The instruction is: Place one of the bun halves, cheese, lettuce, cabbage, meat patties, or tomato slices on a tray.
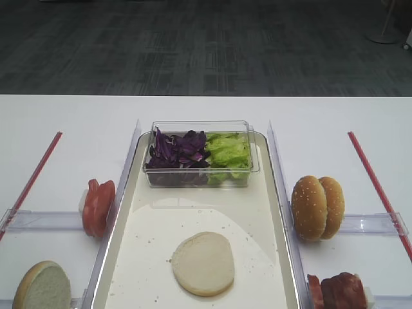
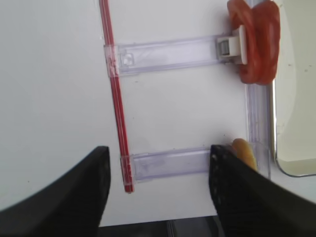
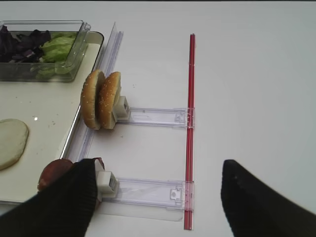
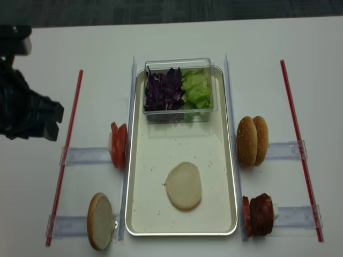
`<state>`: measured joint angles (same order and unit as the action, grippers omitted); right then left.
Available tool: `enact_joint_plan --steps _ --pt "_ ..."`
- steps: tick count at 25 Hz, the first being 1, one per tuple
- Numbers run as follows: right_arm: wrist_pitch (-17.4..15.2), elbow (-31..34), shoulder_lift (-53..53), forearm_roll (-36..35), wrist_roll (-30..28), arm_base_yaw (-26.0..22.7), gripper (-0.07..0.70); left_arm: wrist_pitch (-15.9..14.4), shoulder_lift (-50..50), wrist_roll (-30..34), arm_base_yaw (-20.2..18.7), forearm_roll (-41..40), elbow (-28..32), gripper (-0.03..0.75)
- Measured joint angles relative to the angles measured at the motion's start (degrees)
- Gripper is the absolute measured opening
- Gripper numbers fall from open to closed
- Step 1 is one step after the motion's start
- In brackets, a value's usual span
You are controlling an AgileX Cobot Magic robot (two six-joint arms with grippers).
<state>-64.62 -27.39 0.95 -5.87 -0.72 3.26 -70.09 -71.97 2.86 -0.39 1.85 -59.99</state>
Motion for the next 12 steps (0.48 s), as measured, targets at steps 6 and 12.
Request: enact_joint_plan --steps 6,12 --pt "0.0 0.0 0.0 0.0 0.0 0.0 0.549 -0.28 7.75 0.22 0.39 0.0 7.29 0.4" --pt "0.0 0.0 0.0 0.0 0.0 0.0 0.549 -0.7 15.99 0.28 0.39 0.0 11.88 0.4"
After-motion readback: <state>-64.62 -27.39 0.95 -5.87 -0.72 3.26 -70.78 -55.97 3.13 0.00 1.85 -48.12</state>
